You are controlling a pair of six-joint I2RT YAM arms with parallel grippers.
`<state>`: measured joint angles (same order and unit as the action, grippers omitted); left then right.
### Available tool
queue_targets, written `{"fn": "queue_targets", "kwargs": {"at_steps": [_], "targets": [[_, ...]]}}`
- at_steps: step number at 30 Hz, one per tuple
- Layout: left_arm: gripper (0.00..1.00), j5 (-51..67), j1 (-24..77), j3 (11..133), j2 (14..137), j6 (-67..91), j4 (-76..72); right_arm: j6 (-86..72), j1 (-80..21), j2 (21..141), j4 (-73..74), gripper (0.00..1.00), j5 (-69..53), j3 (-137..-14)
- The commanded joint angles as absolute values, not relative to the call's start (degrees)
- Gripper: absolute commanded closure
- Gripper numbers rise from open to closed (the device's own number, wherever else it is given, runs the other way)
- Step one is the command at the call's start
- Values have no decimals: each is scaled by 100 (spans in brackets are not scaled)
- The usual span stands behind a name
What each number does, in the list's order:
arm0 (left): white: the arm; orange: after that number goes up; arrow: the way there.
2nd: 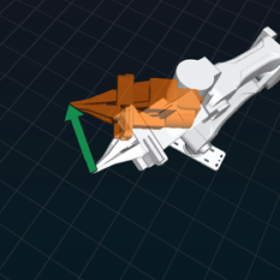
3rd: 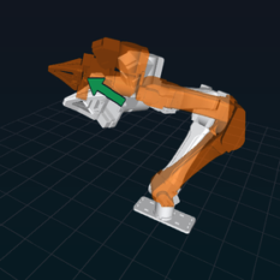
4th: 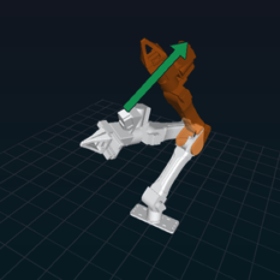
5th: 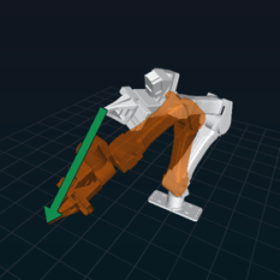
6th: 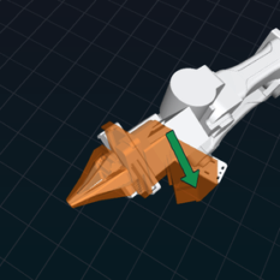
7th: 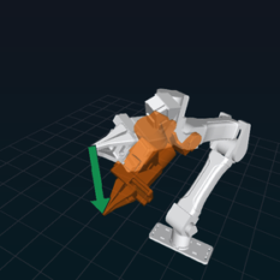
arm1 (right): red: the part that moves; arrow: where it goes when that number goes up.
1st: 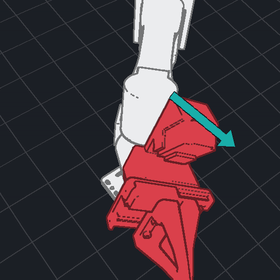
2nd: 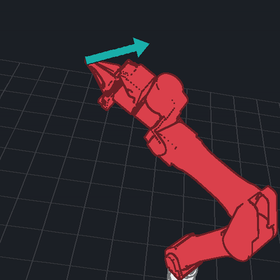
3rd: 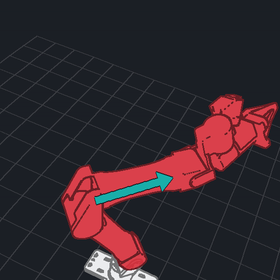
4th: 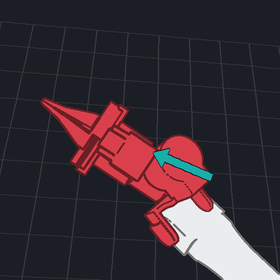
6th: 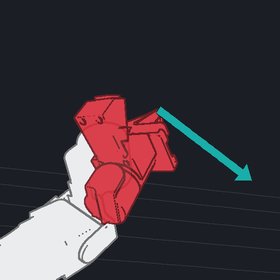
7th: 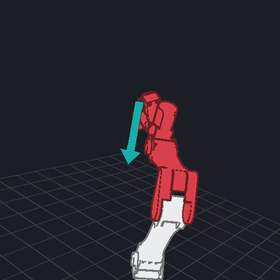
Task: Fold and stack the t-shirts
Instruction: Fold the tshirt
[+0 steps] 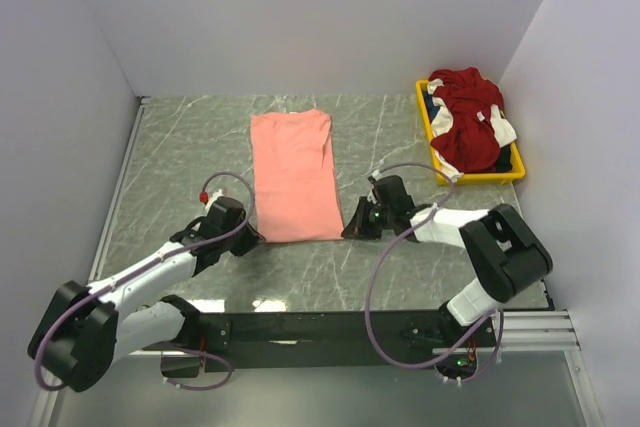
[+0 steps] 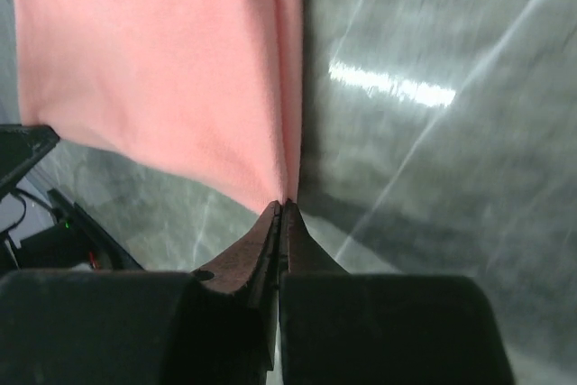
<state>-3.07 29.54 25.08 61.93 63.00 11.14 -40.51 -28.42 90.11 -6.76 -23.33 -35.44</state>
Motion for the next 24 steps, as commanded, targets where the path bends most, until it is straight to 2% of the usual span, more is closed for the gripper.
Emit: {"fn": "queue_targets", "kwargs": {"at_steps": [1,13,18,24], "targets": [[99,-580,3286,2470,5636,6451,1537,-4104,-3058,8307,-659,100,-2242,-3201],[99,-1011,4219,2373,3684,6926,2767,-4562,-3832,5951,254,100,-1380,-2522],[99,-1274,4228,2715,3603,6768,3006,-4387,-3858,5511,983,100,-1047,-2951],[99,-1730,4228,3427,4077,6496,3050,-4105,-3858,5738,1485,100,-757,-3724]]}}
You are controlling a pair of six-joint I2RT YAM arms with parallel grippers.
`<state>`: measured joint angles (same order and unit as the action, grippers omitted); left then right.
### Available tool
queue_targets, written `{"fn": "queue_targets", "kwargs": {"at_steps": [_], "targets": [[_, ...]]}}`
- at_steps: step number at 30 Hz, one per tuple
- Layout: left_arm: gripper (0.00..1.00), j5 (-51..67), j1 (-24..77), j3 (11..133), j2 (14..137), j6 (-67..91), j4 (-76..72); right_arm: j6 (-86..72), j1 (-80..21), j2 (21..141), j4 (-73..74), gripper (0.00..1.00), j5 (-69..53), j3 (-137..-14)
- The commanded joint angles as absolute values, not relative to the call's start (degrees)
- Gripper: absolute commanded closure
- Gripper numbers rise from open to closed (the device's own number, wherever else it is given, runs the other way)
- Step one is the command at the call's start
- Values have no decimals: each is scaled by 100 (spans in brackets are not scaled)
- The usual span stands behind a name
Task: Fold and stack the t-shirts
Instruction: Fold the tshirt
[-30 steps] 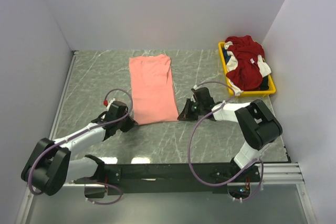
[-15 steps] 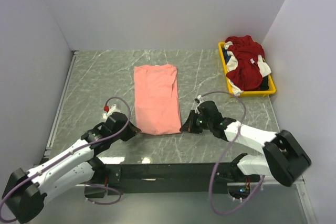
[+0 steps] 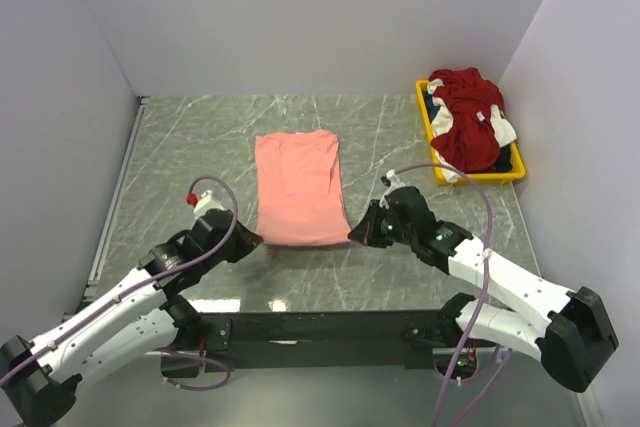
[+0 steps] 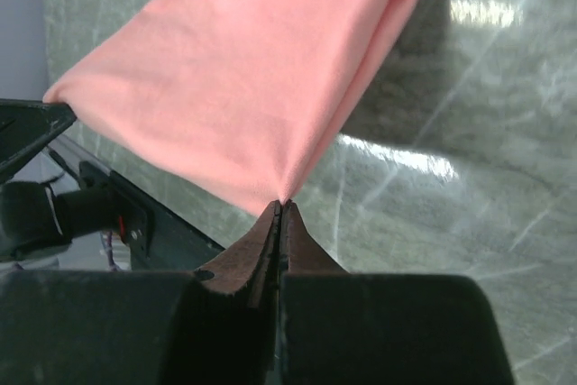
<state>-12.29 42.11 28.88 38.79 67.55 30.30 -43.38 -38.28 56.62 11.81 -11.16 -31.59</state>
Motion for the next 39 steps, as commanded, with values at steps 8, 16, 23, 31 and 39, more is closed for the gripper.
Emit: {"fn": "queue_targets", "kwargs": {"at_steps": [8,16,23,31,39], "targets": [[99,-1381,3526,4447,5105,5680,2602,-3675,-3438,6765,1749,100,-888,-4947],[99,-256,2031,5685,6923,4940,1837,-3323,-2673,8523,1986,100,-1370,-6915],[99,314,1320,7363,9180,4676,1592,-3217,-2040,10700,2364,100,-1994,-9293],[99,914,976,9806,11740,4491,1898,-3401,-1521,13276,2961,100,-2540,-12021],[42,1169,598,10732,12657,4465,1995,-3473,-1099,14239,2954,43,-2883,-13492]]}}
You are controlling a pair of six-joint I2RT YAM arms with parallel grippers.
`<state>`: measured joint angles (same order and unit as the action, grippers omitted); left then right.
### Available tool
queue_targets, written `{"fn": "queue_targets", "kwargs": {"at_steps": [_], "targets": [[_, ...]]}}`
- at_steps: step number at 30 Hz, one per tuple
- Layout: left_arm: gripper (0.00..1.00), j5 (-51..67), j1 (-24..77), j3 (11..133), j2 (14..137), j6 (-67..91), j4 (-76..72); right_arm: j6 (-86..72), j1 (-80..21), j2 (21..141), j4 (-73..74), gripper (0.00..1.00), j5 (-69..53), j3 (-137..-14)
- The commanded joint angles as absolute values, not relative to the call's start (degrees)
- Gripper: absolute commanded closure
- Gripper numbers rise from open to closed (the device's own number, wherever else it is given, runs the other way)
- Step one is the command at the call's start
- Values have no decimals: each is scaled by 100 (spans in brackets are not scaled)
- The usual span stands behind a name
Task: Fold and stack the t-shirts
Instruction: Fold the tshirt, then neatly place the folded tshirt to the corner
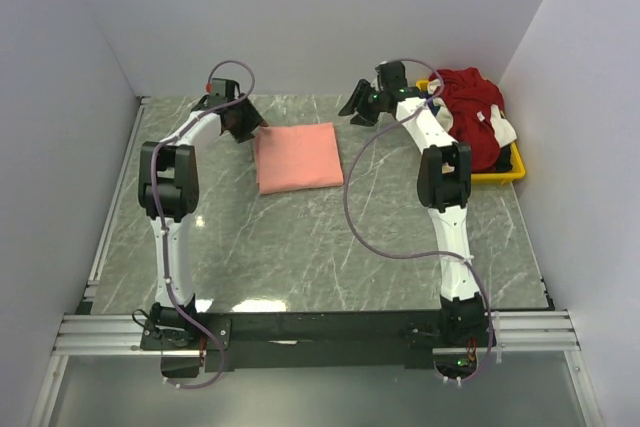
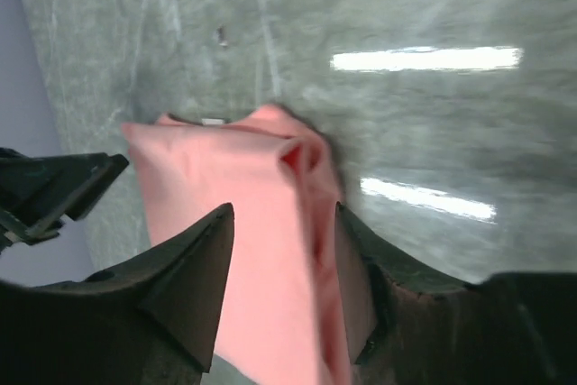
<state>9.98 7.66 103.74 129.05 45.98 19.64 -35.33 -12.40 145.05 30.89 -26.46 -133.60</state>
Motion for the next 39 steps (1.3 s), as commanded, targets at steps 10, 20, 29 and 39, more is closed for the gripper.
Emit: {"fn": "queue_targets", "kwargs": {"at_steps": [10,20,29,39], "targets": [[39,1002,598,8878,11365,4561,1301,-2795,-1546,12438,2690,46,-1706,-11016],[52,862,1001,7998,11399,4544,1072,-2672,-2179,12111,2338,60,-1345,-10125],[51,229,1178,8200,11760,4430,1599,-2584,-2259,12559,2452,61,-1178,-9914],[45,-395,1266,8683,12093,4184,2311,-2470,-2276,12920,2883,62,-905,-10222]]}}
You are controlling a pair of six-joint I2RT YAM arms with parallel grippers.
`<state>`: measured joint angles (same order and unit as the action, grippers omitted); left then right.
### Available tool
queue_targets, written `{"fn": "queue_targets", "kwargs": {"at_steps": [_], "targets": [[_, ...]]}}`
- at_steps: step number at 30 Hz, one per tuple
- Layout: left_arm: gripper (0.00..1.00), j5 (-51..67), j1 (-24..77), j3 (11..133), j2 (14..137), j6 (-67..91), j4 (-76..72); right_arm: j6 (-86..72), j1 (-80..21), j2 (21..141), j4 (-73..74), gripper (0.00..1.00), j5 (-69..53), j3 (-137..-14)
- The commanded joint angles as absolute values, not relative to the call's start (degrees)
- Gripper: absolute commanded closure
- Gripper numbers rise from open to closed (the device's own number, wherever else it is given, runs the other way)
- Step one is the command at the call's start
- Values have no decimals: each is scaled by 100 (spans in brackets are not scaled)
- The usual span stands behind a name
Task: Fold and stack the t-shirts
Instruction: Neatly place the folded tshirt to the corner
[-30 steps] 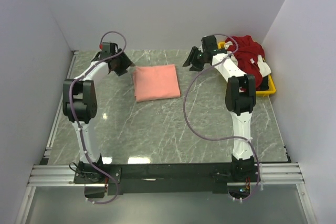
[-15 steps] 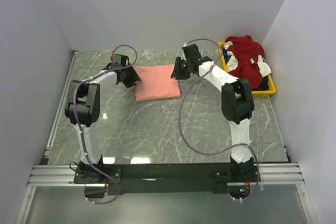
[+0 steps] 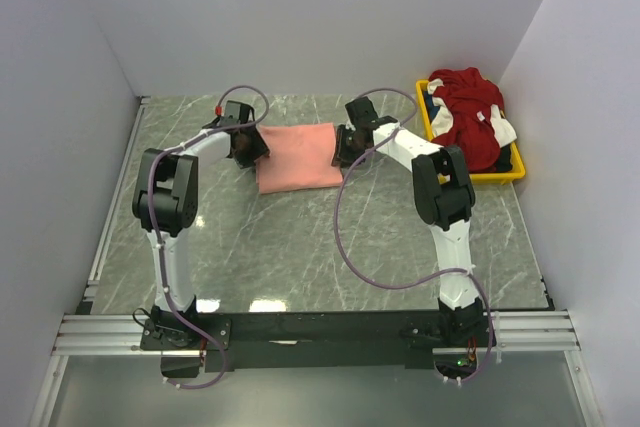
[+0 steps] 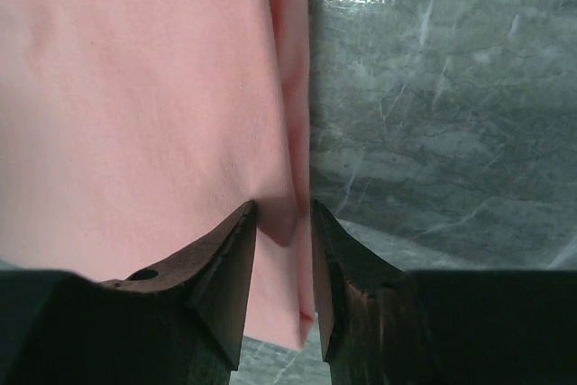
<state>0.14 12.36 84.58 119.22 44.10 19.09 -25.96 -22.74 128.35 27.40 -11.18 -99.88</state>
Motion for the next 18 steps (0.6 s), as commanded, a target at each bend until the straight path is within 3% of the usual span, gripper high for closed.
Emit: {"fn": "queue_targets", "kwargs": {"at_steps": [1,6,11,13,18], "targets": [[44,-422,1274,8710,12120,4140,2381,-2478,-2268,12920,2883,62,-914,-10222],[37,-536,1336,8859,12243,4034,2531,-2470,-2285,12815,2839,61,-949,-10178],[39,-615,1380,8991,12366,3999,2663,-2452,-2268,12596,2839,60,-967,-10160],[43,-580,1389,9044,12410,4025,2681,-2478,-2268,12507,2821,60,-1010,-10143],[71,-300,1415,9036,12446,4236,2541,-2654,-2268,11945,2707,57,-1037,-9950]]}}
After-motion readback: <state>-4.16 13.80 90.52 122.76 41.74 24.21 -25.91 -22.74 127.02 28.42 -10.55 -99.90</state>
